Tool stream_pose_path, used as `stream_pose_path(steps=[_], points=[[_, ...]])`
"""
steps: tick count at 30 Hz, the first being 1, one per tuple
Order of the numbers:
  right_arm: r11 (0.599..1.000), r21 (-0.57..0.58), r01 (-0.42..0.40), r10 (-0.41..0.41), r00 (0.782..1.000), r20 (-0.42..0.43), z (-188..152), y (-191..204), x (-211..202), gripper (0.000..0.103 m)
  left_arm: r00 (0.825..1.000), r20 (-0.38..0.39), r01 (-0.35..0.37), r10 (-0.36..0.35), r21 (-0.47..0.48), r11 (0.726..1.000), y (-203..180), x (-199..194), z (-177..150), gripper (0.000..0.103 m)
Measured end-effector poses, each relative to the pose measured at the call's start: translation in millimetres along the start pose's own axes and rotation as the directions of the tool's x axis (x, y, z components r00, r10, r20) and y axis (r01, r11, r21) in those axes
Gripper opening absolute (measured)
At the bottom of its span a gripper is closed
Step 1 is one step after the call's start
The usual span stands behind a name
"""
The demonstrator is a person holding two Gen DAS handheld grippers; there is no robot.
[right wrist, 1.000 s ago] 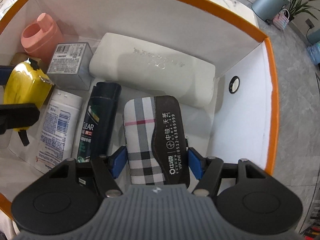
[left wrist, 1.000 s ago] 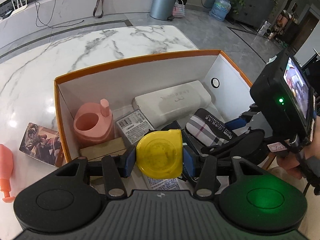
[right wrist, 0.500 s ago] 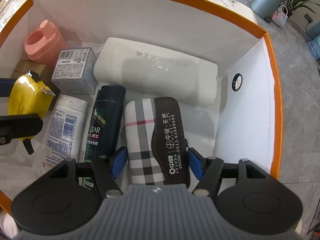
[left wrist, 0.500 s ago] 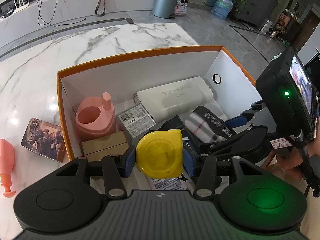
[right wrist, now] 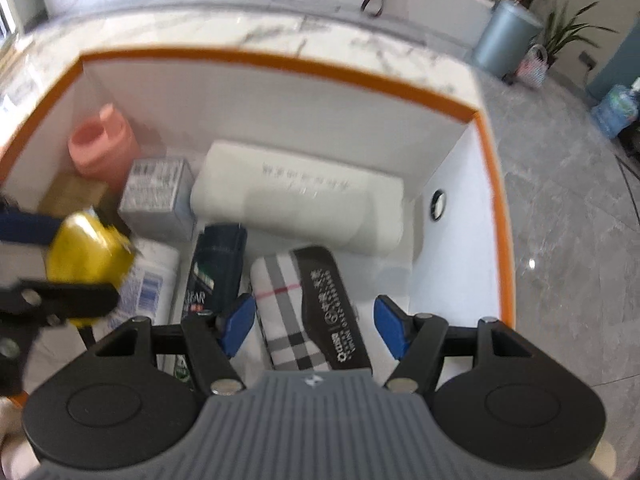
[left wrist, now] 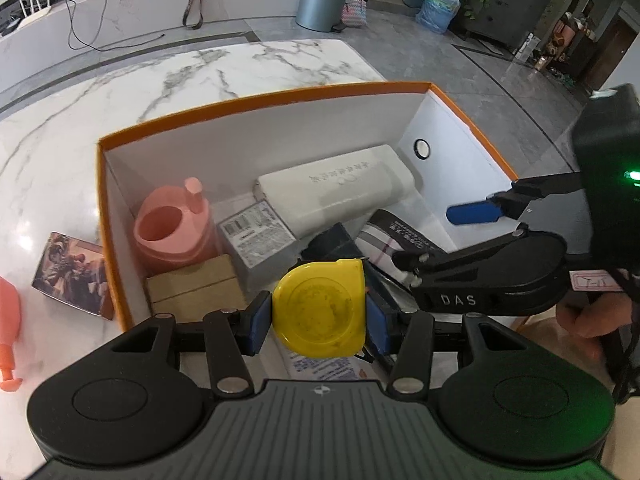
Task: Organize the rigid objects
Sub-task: 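Lower the tape measure with the left tool while the right releases the plaid pouch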
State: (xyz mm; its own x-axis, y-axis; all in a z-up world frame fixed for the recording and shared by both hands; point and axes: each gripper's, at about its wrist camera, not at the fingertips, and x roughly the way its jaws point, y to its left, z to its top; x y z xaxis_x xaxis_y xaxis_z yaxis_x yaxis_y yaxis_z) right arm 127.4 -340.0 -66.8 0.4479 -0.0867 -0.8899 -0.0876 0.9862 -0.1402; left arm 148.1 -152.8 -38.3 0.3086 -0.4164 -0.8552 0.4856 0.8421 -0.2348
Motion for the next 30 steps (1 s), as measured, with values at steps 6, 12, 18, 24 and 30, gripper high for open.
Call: stream_pose_path(steps=[6, 12, 18, 24, 30], points=[[0.989, 0.147, -0.006, -0.017, 0.988, 0.155, -20.4, -15.2, -26.2, 0.034, 1.0, 0.001, 0.017, -0.017, 0.015, 1.0, -10.2, 6.6, 0.5, 0.057], [0.966, 0.258, -0.006, -0.063, 0.964, 0.258, -29.6, -29.2, -40.5, 0.033, 0.999, -0.033, 0.018, -0.017, 0.026, 0.999, -19.6, 22.0, 1.7, 0.057], [0.953, 0.303, -0.003, -0.092, 0.95, 0.298, -35.6, -26.9, -41.1, 0.034, 0.996, -0.088, 0.0, 0.004, 0.041, 0.999, -21.2, 36.0, -0.4, 0.057], [0.957, 0.287, -0.034, -0.05, 0.959, 0.279, -33.2, -27.2, -34.2, 0.034, 0.977, -0.171, -0.106, 0.131, 0.147, 0.983, -16.1, 32.4, 2.4, 0.057], [0.957, 0.288, -0.043, -0.039, 0.961, 0.275, -34.6, -28.6, -29.9, 0.034, 0.929, -0.272, -0.173, 0.252, 0.283, 0.944, -18.8, 44.2, 1.6, 0.057]])
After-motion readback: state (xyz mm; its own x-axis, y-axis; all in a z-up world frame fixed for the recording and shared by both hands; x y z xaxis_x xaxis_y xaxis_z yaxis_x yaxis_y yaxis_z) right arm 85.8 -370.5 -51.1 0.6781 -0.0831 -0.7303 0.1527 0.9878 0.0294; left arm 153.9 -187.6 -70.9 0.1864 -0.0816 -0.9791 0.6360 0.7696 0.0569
